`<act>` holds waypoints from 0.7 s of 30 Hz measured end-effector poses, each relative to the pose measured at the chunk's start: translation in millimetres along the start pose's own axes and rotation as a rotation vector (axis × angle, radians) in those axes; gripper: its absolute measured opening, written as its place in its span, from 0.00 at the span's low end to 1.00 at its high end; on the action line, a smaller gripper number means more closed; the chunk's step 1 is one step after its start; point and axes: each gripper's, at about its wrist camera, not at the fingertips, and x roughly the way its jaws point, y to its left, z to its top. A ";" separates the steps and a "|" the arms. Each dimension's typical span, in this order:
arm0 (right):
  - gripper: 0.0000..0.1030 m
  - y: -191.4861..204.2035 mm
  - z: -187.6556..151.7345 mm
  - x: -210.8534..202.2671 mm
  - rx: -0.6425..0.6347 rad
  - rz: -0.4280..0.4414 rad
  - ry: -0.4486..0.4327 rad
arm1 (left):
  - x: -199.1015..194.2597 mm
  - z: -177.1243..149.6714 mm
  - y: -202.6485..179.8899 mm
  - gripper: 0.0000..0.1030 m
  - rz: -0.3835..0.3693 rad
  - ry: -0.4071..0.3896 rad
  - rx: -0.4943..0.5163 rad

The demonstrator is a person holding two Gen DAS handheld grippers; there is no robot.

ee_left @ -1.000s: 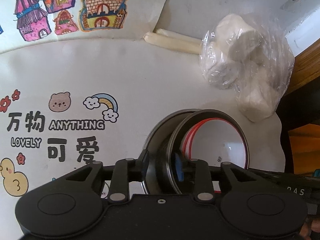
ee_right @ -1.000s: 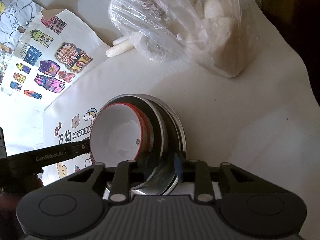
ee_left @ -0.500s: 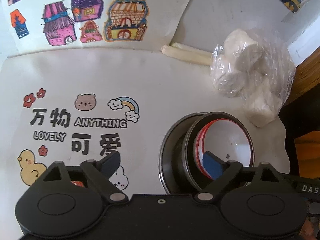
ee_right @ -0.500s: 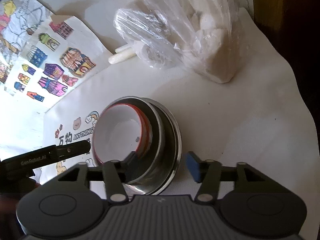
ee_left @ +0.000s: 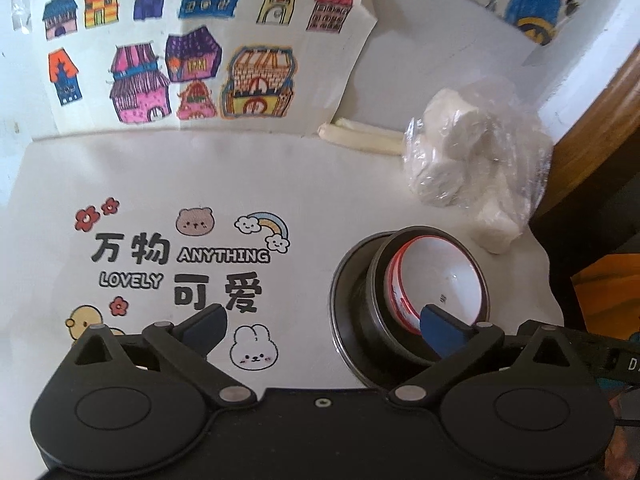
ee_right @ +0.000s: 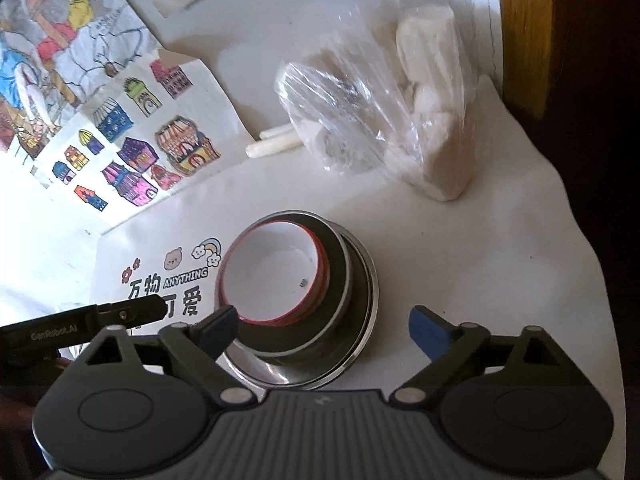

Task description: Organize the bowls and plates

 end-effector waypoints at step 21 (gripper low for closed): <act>1.00 87.0 -126.3 -120.9 0.056 -0.145 -0.322 | -122.7 -76.1 37.3 0.99 -0.119 -0.188 0.182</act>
